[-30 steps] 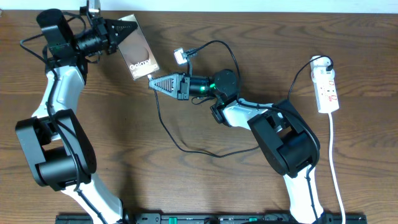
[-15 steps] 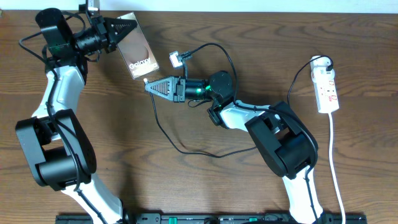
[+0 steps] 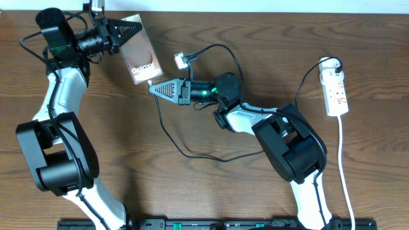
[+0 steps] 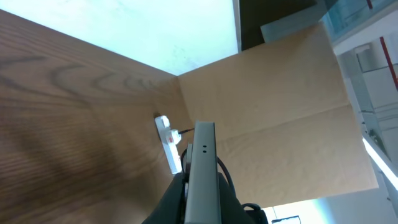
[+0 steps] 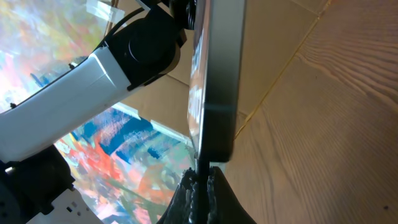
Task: Plug charger to phone and switch on socket
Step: 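Push the USB-C plug into the phone's bottom port with the right gripper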
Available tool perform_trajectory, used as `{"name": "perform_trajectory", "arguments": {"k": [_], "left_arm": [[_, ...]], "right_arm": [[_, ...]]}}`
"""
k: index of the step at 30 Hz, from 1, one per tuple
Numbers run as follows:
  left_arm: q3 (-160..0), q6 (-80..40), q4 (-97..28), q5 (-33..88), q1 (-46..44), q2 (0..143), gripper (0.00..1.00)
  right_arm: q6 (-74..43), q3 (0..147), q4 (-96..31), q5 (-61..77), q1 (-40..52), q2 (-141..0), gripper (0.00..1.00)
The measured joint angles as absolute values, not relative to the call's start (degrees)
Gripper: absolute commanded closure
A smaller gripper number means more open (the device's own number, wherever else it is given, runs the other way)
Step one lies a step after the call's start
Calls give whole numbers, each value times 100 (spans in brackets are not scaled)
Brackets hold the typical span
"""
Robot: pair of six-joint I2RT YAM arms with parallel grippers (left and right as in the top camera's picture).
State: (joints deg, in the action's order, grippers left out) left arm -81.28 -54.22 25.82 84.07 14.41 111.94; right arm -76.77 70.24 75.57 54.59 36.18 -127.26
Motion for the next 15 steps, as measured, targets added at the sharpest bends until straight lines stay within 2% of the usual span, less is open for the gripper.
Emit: {"name": "perform_trajectory", "arguments": {"k": [15], "left_arm": [[-8128, -5398, 2591, 8545, 1441, 11194, 93]], "right_arm": [[-7679, 7024, 7771, 5496, 3618, -12726, 99]]}}
